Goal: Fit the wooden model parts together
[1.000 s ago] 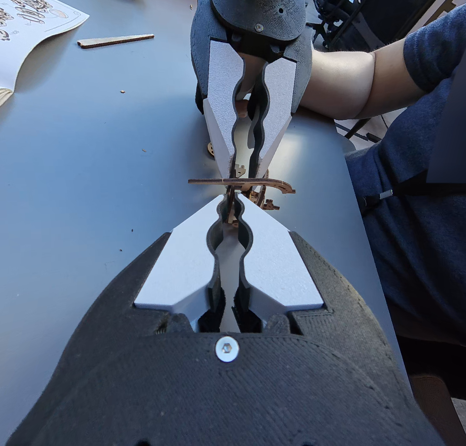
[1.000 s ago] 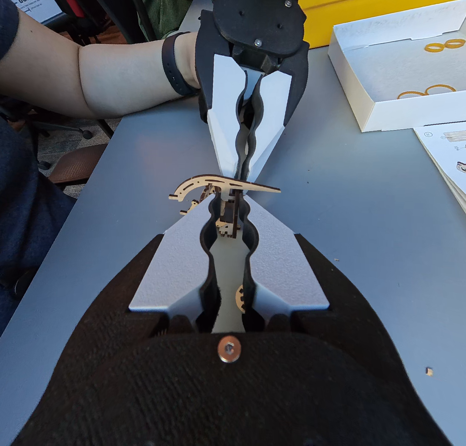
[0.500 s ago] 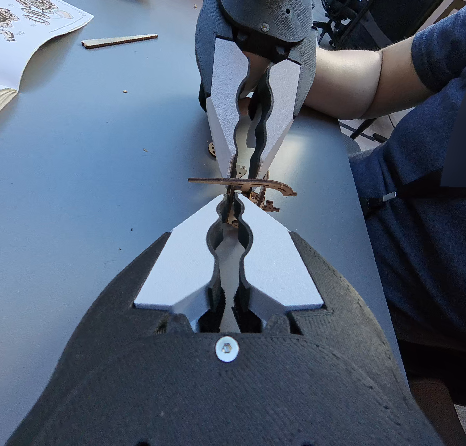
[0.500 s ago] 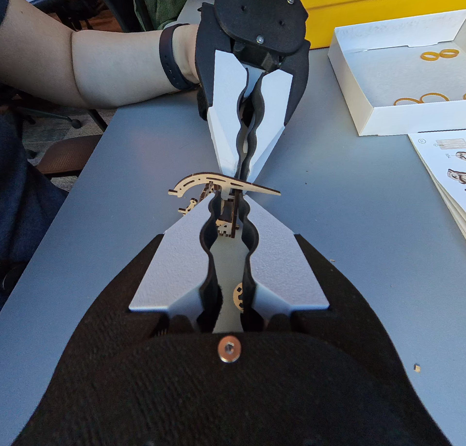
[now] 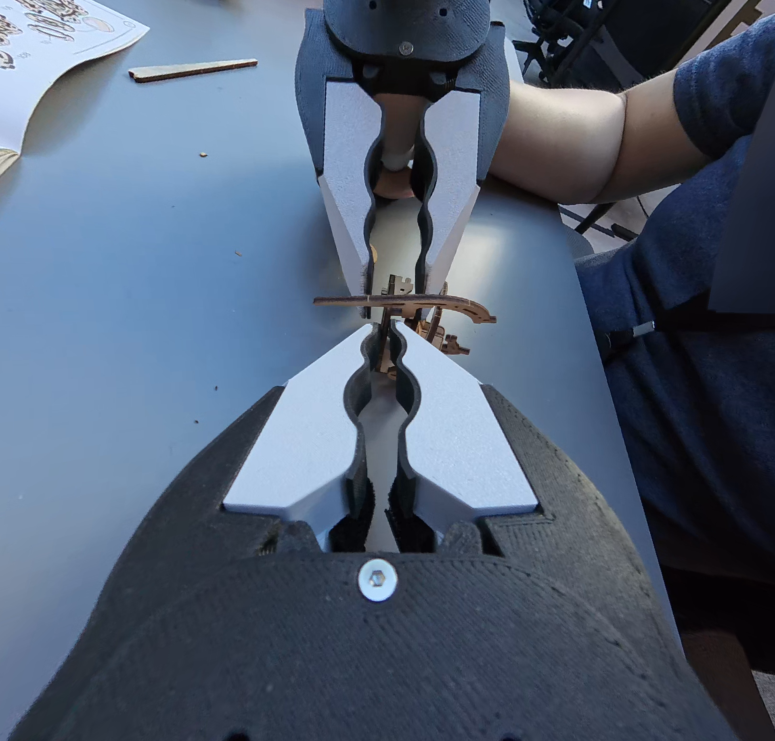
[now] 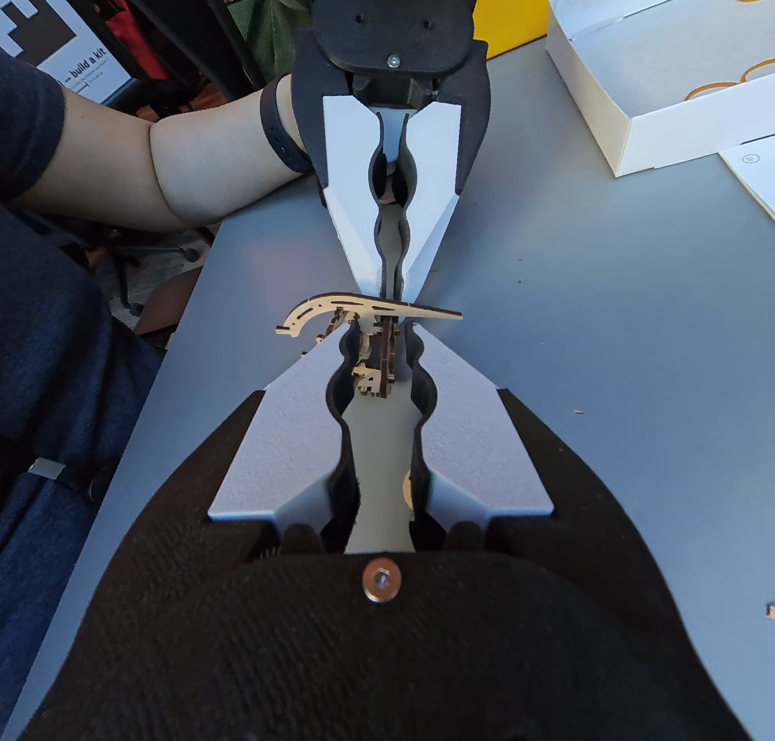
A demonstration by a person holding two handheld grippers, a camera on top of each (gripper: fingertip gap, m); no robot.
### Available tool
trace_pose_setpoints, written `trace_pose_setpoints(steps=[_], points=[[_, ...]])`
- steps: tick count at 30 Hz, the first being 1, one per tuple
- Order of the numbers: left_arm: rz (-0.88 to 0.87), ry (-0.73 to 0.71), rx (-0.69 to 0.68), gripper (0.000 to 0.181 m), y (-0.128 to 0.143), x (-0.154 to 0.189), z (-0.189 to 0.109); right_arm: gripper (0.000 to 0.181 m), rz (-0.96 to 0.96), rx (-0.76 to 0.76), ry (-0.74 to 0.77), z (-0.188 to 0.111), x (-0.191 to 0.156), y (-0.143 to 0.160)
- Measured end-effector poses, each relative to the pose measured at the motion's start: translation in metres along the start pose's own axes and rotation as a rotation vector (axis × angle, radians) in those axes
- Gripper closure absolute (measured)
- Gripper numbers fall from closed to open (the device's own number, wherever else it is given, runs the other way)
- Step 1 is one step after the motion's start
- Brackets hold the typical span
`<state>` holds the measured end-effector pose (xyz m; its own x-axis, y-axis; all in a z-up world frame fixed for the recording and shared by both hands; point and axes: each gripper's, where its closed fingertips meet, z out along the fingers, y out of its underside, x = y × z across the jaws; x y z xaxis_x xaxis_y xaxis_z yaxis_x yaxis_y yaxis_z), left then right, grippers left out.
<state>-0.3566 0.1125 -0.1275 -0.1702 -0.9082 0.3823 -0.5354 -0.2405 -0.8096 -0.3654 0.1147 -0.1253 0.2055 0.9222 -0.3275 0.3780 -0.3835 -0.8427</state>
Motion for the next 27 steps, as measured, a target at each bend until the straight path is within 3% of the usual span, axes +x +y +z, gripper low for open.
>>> trace_pose_setpoints(steps=[12, 27], points=[[0.008, -0.005, -0.002, 0.18, 0.0, 0.0011, 0.0001, 0.168, 0.114, -0.013, -0.062, 0.0003, -0.0042, 0.0023], [0.018, -0.014, -0.01, 0.18, 0.0003, 0.0025, 0.0012, 0.168, 0.082, -0.029, -0.054, -0.0006, -0.0051, 0.0035]])
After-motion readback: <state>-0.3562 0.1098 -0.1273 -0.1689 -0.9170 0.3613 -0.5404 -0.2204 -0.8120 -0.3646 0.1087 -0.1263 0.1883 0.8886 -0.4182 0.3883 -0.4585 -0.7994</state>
